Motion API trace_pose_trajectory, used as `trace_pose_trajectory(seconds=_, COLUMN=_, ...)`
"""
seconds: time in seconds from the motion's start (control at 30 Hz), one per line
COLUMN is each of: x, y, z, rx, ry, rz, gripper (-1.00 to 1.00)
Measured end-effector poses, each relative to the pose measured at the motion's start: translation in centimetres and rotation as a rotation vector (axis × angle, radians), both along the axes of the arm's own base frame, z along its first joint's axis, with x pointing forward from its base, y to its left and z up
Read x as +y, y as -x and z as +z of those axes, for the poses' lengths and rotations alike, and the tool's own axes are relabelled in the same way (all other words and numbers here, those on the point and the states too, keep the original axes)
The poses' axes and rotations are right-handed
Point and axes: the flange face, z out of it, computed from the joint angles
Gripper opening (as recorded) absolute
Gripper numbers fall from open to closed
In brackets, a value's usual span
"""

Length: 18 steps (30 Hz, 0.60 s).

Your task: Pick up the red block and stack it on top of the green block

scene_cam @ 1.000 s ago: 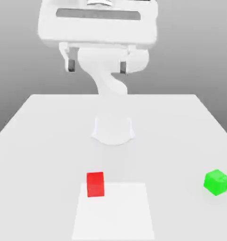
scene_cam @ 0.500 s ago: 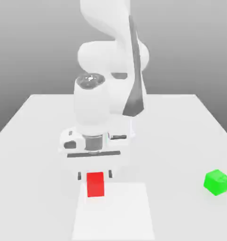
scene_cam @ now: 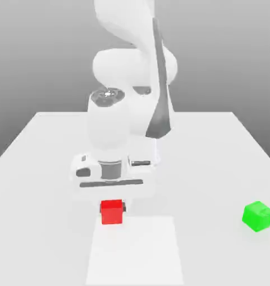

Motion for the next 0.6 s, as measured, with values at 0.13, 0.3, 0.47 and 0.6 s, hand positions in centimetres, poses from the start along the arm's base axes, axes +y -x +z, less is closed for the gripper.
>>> trace_pose_trajectory(seconds=0.13, x=7.6, y=-2.5, z=1.7, rx=0.002, ry=0.010, rz=0.189, gripper=-1.00)
trace_pose_trajectory(seconds=0.3, x=22.3, y=-2.6, z=3.0, rx=0.001, ry=0.015, rz=0.499, gripper=-1.00)
trace_pose_trajectory(seconds=0.47, x=36.3, y=2.6, z=4.3, rx=-0.001, ry=0.003, rz=0.780, gripper=-1.00)
trace_pose_trajectory(seconds=0.6, x=37.4, y=2.5, z=0.9, rx=-0.002, ry=0.001, rz=0.785, gripper=-1.00)
